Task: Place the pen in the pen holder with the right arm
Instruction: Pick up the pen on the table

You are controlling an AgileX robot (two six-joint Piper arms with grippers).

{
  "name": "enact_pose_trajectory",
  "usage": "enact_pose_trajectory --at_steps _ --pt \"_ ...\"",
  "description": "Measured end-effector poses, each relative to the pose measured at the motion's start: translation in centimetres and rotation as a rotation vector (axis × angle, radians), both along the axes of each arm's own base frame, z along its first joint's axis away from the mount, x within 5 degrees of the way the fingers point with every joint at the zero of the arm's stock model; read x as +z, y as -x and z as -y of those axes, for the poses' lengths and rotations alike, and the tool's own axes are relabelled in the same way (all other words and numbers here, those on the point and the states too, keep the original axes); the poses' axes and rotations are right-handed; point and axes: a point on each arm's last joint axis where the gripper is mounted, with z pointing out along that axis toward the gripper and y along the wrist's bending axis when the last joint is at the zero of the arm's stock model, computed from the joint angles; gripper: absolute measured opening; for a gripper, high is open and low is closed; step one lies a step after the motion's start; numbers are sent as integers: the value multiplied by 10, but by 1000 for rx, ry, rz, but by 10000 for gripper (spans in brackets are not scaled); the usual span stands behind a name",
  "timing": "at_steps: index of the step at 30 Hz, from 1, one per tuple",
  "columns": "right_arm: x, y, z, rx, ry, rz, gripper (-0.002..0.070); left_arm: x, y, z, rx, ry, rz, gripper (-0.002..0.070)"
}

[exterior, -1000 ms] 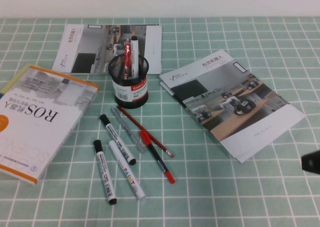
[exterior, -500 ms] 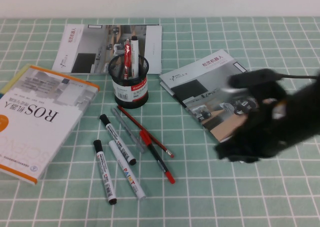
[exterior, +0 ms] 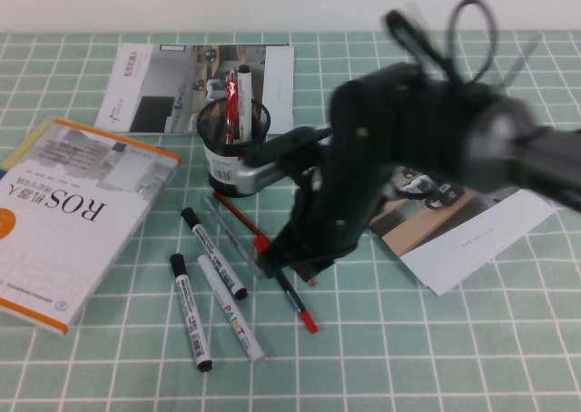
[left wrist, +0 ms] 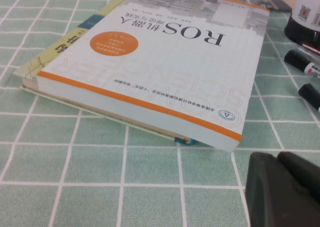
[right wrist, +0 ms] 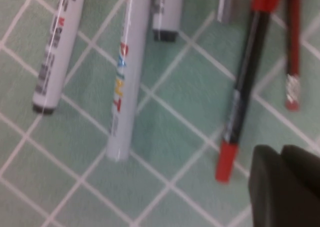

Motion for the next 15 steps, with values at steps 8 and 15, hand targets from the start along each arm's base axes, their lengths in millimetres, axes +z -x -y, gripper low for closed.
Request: enact_pose_trajectory --at_steps 8,15 --pt "-33 -17 -30 40 68 -67 200 0 0 0 0 0 0 -4" --pt "-52 -31 -42 45 90 -68 231 0 0 0 0 0 0 -4"
